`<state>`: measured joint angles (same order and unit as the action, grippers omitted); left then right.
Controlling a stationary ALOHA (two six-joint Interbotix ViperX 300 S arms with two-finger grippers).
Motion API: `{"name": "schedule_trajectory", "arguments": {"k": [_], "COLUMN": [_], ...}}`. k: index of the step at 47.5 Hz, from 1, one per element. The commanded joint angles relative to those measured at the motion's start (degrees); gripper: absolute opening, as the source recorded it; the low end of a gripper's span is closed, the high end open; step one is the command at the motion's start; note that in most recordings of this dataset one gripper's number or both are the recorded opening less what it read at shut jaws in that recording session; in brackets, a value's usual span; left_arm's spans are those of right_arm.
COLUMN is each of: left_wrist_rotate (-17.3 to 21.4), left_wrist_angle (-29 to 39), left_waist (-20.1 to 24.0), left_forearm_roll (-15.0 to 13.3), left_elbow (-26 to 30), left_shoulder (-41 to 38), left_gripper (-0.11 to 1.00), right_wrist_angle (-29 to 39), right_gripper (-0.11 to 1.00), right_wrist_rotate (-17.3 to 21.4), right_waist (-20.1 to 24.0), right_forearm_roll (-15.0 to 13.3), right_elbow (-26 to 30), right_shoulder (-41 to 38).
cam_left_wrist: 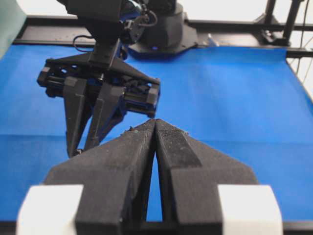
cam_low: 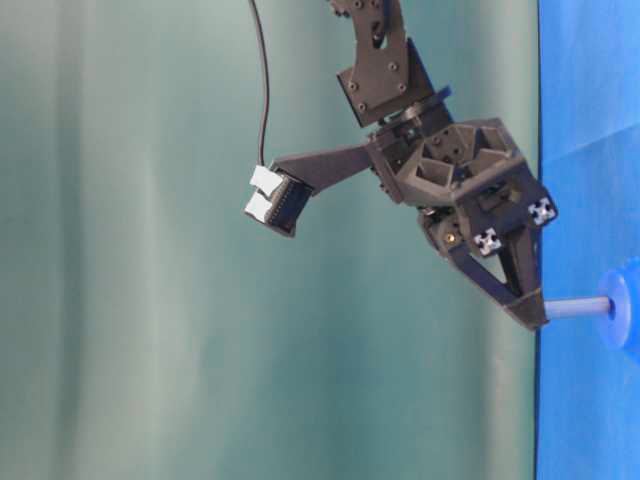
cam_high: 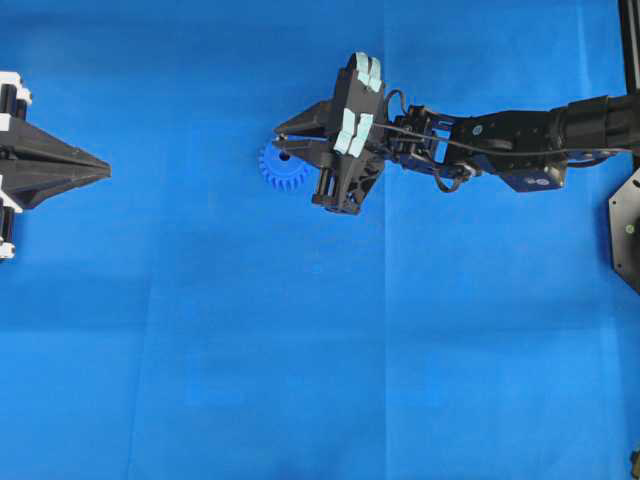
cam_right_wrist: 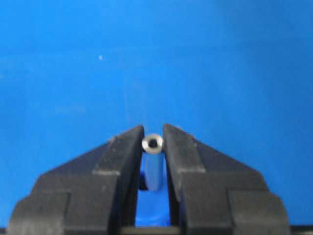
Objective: Insert the shaft placed at a random location into the center hole of the small gear at another random location.
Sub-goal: 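Align the held shaft above the gear's center hole and lower it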
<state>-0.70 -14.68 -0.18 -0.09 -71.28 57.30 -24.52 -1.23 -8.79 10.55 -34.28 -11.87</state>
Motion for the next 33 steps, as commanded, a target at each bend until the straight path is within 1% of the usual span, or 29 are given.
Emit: {"name": "schedule_trajectory", "arguments": {"k": [1, 9, 19, 33], "left_wrist_rotate": [0.00, 0.00, 0.00, 0.00], "left_wrist_angle": [-0.35, -0.35, -0.26, -0.26], "left_waist": [0.00, 0.00, -0.09, -0.09], "left_forearm_roll": [0.00, 0.00, 0.00, 0.00], "left_elbow": [0.53, 0.53, 0.53, 0.53], "left_shoulder": [-0.26, -0.26, -0.26, -0.26], "left_gripper": [0.00, 0.00, 0.00, 0.00], "right_wrist_angle": [-0.35, -0.35, -0.44, -1.93], "right_gripper": [0.03, 0.03, 0.03, 0.03], "right_wrist_rotate": [0.09, 0.09, -0.18, -0.18], "right_waist": [0.18, 0.18, 0.18, 1.49], "right_forearm_roll": [0.26, 0.26, 0.09, 0.18], "right_elbow": [0.97, 0.97, 0.97, 0.70], "right_shoulder": [0.79, 1.05, 3.43, 4.39]}}
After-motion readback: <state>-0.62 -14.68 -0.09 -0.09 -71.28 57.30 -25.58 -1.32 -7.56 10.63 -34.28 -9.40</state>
